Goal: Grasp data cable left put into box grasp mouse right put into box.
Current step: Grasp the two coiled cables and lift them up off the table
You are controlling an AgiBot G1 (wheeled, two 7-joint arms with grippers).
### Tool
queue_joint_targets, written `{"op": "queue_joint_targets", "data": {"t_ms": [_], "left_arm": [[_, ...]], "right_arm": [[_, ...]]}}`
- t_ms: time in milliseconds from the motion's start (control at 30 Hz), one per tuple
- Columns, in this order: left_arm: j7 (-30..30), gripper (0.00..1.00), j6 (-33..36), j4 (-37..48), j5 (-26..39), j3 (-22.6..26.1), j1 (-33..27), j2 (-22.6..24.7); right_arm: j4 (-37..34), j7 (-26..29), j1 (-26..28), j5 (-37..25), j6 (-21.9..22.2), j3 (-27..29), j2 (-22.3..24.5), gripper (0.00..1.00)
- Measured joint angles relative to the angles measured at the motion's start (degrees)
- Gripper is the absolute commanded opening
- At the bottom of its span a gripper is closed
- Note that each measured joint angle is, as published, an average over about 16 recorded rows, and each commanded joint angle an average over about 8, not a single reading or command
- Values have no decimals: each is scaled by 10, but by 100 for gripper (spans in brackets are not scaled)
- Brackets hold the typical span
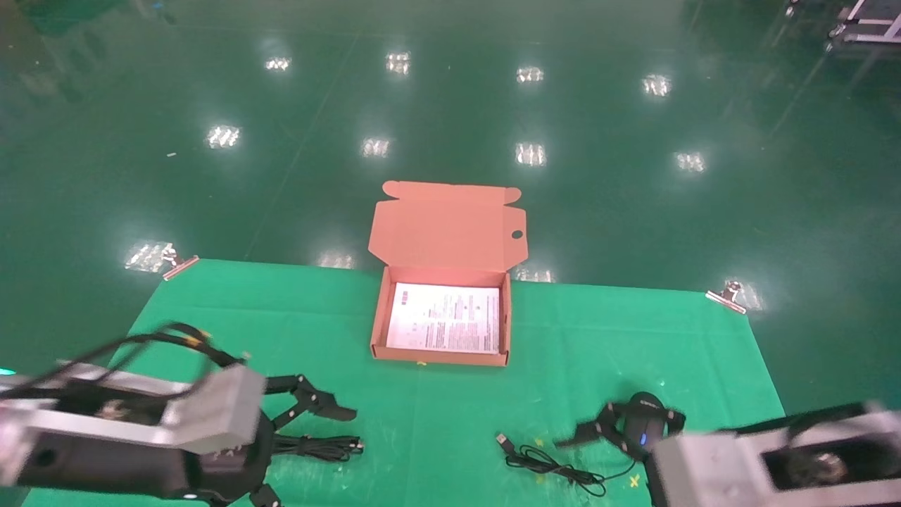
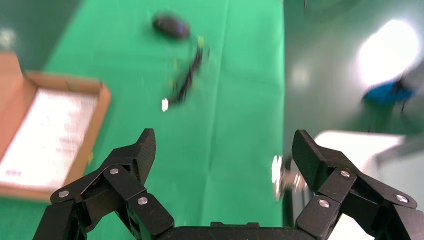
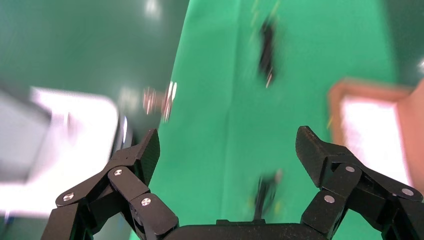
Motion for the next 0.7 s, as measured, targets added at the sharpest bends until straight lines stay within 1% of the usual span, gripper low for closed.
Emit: {"op": "queue_joint_targets", "data": {"t_ms": [167,333,500,700], "left_arm": [[14,100,-16,-1,114,47,-28,24],[21,100,-50,7,220,87,-35,52],[15,100,-91,34,307,117,-32,86],[-1,100,-137,102,373,138,-27,131]], "right_arm": [[-2,-26,46,-93,6,-82,-28,100],[-7,-44,72,-189,24,-147,-66,100],[-25,-48,77,-274,55,-189,-108,100],[-73,-43,66,-341,103,-213,-157,100]]}}
